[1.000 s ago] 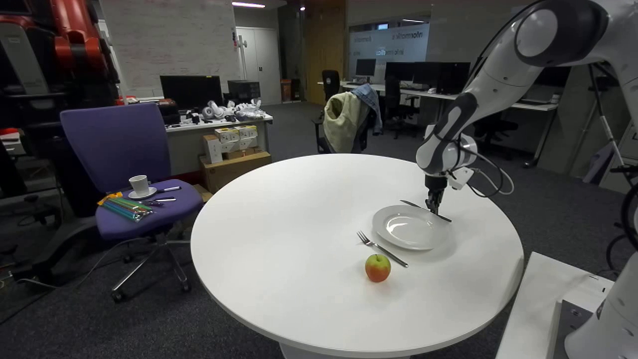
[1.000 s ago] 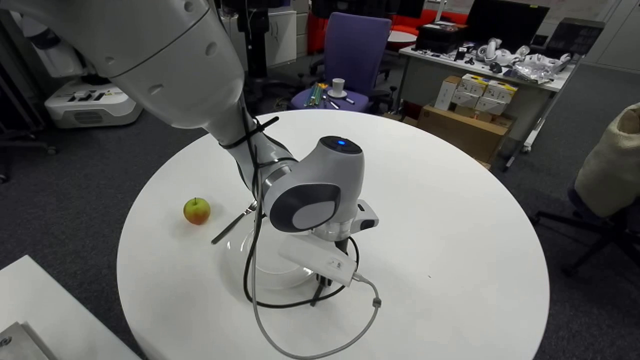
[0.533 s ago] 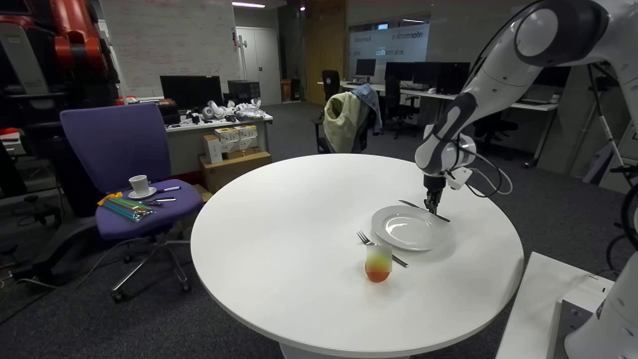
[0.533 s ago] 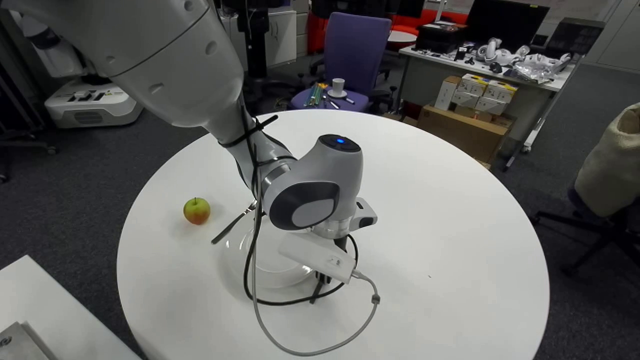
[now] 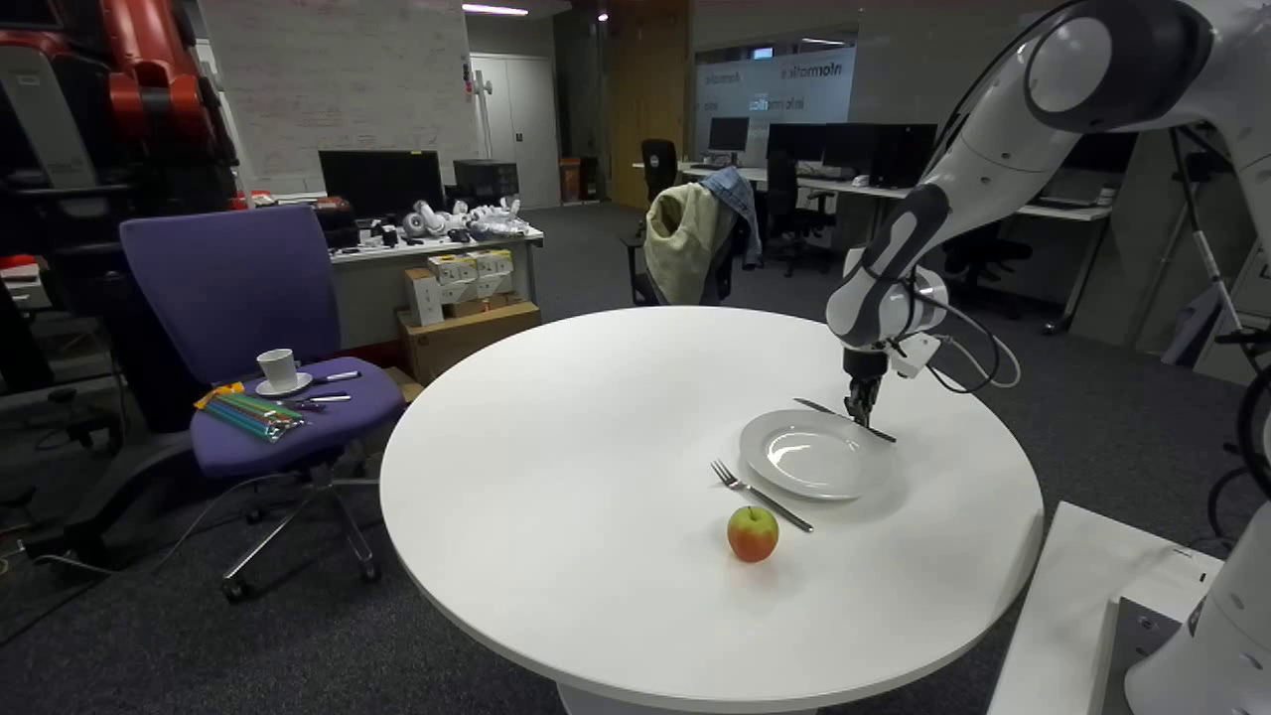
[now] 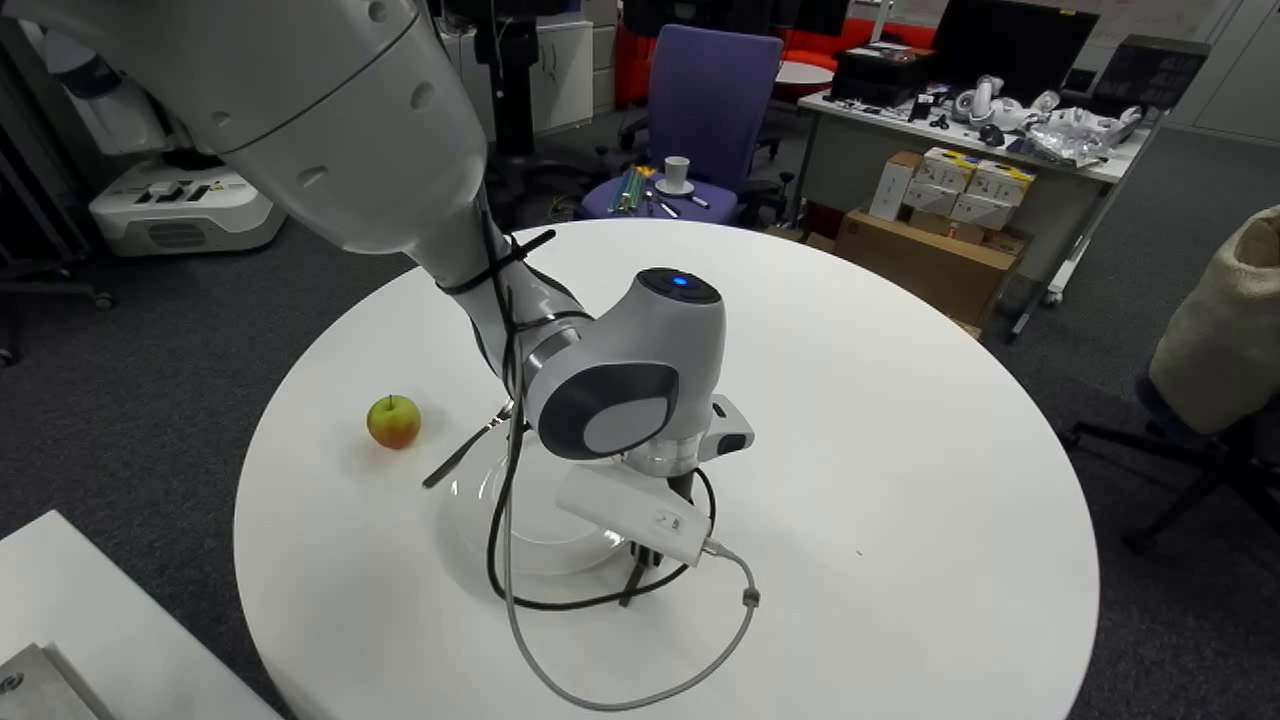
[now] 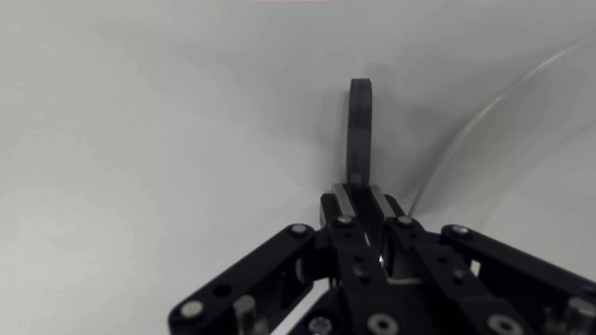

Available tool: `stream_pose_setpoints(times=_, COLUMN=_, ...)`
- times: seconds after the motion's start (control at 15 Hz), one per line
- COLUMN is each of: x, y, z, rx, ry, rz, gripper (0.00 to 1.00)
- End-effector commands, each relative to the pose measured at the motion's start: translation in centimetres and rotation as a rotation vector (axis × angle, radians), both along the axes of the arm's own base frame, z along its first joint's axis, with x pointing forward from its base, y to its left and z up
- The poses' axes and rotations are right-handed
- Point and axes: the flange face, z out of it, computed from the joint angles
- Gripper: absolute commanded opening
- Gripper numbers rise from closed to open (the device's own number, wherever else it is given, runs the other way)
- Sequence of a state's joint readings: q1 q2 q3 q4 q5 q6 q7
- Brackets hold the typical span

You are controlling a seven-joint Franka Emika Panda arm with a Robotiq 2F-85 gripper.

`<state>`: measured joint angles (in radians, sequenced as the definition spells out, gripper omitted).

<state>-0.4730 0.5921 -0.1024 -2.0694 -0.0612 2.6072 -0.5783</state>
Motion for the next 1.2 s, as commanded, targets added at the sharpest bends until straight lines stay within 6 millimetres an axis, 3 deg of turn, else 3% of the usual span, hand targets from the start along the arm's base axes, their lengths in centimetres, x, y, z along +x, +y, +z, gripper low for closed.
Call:
stream_pose_setpoints(times=0.0, x=0.1, y=-0.6, z=0.4, rx=-0.007, ry=-0.028, rz=0.021, gripper=0.03)
stream_pose_setpoints(times=1.07, x=-0.5, y=-1.7, z=0.5, rx=0.0, ry=-0.038, rz=0.0, gripper=0.03)
stream_pose_setpoints(times=1.13, x=-0.6, y=-1.8, z=0.5, rx=0.0, ry=-0.038, rz=-0.002, gripper=0.07)
